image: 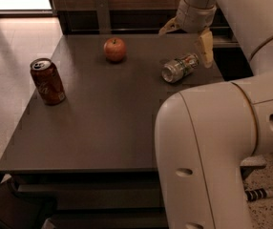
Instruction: Place 7up can upright
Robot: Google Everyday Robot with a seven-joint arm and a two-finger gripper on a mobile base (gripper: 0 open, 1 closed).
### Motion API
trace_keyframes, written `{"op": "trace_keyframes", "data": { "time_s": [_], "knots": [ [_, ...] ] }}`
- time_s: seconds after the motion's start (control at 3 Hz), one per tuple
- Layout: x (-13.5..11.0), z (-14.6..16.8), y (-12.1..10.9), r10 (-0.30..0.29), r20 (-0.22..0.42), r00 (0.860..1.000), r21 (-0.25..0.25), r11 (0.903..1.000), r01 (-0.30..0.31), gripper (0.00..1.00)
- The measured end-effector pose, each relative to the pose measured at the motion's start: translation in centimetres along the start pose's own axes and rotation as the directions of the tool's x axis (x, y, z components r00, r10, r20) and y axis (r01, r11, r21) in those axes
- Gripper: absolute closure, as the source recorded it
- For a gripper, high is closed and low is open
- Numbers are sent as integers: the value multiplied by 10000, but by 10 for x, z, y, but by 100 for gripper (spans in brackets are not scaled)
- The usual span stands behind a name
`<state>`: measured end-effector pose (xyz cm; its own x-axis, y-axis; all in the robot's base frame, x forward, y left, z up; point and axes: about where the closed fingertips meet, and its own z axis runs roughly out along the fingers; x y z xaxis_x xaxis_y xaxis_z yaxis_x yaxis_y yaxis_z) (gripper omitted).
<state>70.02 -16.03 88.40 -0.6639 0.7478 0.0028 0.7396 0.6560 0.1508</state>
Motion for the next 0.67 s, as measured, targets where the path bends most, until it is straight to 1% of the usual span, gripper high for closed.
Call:
{"op": "trace_keyframes", "data": {
  "time_s": [0.33,0.67],
  "knots": [
    [6,0,3,496,-31,9988,14,9988,-496,0],
    [11,12,2,784,-416,9961,-45,9969,-786,0]
  ]
}}
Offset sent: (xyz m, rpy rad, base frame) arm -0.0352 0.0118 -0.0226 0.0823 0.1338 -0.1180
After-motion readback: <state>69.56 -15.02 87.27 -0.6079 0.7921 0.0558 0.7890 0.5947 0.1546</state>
